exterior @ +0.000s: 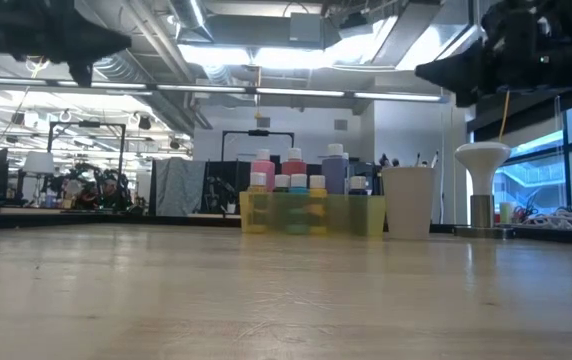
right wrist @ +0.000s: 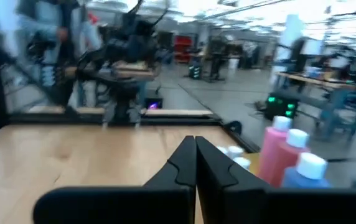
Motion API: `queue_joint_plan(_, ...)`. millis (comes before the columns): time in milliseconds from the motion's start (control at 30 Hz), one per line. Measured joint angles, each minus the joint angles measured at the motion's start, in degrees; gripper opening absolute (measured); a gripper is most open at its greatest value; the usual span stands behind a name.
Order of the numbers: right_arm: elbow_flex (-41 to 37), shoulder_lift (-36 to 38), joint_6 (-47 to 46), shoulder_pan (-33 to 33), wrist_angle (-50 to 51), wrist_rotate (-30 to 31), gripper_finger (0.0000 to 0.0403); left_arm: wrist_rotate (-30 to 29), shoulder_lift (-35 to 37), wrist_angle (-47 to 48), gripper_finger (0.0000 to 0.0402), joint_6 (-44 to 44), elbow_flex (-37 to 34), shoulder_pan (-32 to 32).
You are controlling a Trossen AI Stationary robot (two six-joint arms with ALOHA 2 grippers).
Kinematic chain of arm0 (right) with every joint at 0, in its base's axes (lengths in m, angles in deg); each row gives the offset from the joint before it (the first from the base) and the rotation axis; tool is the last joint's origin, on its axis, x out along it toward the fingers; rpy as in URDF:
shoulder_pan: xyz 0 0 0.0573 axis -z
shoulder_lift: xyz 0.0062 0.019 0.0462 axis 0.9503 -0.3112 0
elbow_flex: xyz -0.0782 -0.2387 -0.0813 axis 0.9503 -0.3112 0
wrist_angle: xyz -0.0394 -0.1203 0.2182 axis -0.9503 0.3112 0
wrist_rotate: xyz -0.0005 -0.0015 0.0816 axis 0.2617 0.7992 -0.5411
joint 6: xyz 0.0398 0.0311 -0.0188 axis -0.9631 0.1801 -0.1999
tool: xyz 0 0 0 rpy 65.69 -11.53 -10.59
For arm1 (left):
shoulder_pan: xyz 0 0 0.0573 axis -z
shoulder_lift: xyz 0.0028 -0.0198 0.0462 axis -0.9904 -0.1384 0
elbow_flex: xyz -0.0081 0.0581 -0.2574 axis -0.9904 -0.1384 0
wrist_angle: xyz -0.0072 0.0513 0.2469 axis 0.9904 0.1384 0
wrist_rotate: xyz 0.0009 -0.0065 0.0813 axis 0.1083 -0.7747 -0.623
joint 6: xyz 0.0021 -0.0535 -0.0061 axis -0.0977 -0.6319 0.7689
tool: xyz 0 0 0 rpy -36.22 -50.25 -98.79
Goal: Pick & Place Paint Supplies
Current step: Return to Home Position
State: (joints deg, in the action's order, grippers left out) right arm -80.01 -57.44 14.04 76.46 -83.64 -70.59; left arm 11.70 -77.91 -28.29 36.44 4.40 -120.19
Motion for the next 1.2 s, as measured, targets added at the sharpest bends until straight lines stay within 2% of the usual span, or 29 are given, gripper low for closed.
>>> queue_joint_plan(100, -0.56, -0.84, -2.53, 0.82, -0.09, 1.19, 0.0, -1.26, 0.67, -0.4, 0.0001, 1.62, -2.22, 0.77)
queue_joint_plan(333, -3.41, -3.84, -4.42, 1.08, 1.92, 0.3, 0.0, -4.26, 0.72, -9.26, 0.0001, 1.35, -8.24, 3.66)
queue_joint_plan(533, -7.98, -6.42, -4.4, 1.1, -5.6, 0.39, 0.0001, -8.4, 0.72, -14.47, 0.0001, 3.59, -11.95, 6.09)
queue_joint_plan(1000, -7.92, -9.71, 0.1, 2.45, -6.6, 2.93, 0.0001, -9.11, -0.28, -11.57, 0.0007, 5.39, -14.83, 8.85)
queue_joint_plan(1200, -7.88, -9.71, 0.12, 2.45, -5.73, 3.72, 0.0001, -9.19, -0.31, -11.34, 0.0004, 0.27, -14.83, 8.87)
